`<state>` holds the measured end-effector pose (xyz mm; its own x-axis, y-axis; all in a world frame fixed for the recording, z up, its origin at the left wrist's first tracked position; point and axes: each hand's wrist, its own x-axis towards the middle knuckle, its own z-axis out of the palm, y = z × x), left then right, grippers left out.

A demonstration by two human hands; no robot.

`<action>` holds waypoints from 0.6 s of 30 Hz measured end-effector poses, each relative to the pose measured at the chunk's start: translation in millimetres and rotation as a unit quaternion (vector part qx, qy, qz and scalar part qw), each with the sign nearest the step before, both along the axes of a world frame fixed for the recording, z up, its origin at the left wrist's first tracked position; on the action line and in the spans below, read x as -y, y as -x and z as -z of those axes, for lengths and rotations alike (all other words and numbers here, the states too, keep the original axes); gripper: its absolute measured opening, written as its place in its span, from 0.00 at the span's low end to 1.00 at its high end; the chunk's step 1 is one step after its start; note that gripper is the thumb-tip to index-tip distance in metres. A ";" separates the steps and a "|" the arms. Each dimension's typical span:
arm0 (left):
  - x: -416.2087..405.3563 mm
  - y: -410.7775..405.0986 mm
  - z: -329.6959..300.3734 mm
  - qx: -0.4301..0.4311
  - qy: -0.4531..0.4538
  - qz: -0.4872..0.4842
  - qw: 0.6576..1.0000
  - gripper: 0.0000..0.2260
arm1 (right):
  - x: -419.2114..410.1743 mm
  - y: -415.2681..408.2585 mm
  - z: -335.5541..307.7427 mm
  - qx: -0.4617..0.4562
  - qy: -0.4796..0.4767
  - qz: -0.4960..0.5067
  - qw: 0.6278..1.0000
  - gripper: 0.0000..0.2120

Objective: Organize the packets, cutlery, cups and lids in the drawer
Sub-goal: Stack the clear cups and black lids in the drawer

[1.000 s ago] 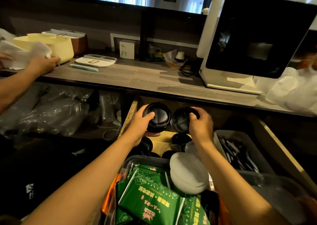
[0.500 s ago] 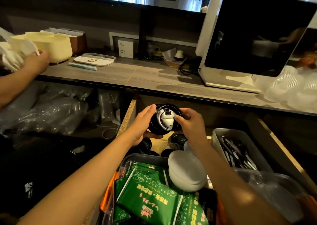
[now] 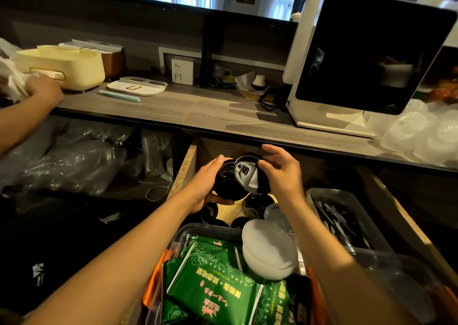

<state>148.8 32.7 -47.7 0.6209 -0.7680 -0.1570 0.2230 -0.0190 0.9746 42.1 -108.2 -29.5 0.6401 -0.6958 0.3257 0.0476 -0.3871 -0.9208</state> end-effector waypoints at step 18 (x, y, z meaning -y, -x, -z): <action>0.0 -0.6 1.6 0.023 0.044 0.032 0.998 0.14 | -15.0 -11.4 9.2 -0.132 0.042 -0.038 0.990 0.17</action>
<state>149.4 32.7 -49.4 0.5756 -0.8155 -0.0602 0.1787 0.0536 0.9824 53.5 -93.2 -38.7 0.7604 -0.6196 0.1945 -0.1577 -0.4667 -0.8703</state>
